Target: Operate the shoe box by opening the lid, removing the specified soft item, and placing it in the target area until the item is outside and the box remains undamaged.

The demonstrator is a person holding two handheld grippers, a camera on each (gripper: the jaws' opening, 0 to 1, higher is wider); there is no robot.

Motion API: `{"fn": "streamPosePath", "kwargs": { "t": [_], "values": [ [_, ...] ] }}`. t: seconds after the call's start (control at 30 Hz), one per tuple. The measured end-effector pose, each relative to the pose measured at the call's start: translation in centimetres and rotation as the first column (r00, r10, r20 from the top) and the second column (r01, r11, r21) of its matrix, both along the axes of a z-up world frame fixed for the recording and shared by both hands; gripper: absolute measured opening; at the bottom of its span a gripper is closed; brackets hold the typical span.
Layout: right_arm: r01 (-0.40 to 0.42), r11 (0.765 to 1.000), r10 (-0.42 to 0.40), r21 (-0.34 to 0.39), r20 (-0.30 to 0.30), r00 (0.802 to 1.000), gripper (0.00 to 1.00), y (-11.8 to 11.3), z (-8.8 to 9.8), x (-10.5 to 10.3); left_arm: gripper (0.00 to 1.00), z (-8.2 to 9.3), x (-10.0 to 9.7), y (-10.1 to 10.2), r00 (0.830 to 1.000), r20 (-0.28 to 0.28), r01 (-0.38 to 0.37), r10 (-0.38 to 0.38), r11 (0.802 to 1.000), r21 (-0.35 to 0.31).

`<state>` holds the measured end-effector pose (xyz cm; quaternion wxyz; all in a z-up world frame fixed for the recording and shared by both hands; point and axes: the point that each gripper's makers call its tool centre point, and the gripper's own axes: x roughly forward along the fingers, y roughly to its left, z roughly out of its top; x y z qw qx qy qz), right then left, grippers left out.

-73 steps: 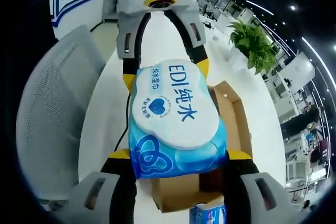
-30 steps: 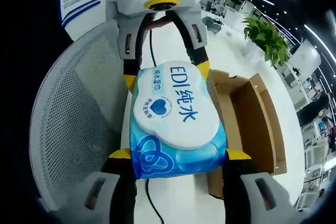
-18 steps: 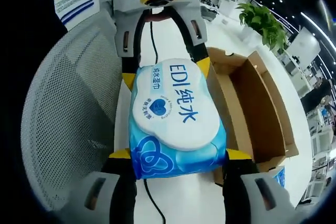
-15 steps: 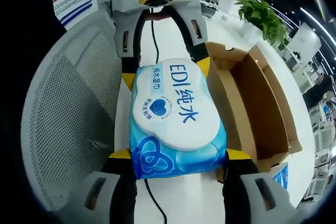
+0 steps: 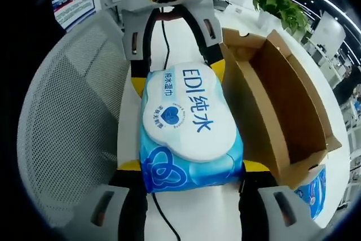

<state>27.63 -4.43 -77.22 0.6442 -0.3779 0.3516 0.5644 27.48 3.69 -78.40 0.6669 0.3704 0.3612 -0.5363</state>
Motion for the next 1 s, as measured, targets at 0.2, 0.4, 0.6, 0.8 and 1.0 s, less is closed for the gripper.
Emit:
{"fn": "streamPosePath", "kwargs": {
  "t": [0.2,0.4,0.6,0.8,1.0],
  "values": [
    [-0.004,1.000,0.004,-0.006,-0.007,1.000,0.63,-0.3,-0.7,0.1,0.65,-0.6,0.0,-0.3,1.000,-0.005,-0.006,0.006,1.000,0.002],
    [0.001,1.000,-0.001,-0.020,-0.017,1.000,0.63,-0.7,-1.0,0.2,0.65,-1.1,0.2,-0.7,1.000,-0.016,-0.001,0.001,1.000,0.002],
    [0.011,1.000,-0.012,-0.025,-0.040,0.999,0.63,-1.2,-1.8,0.3,0.65,-1.7,0.3,-1.3,0.999,-0.035,-0.001,0.001,1.000,0.004],
    [-0.004,0.999,0.001,-0.049,-0.052,0.999,0.63,-1.5,-2.7,-0.1,0.65,-2.3,-0.3,-1.3,0.999,-0.039,-0.012,0.012,1.000,0.008],
    [0.004,0.999,-0.006,-0.050,-0.055,0.998,0.64,-1.4,-2.8,-0.1,0.65,-2.2,-0.2,-1.1,1.000,-0.027,-0.009,0.009,1.000,-0.007]
  ]
}}
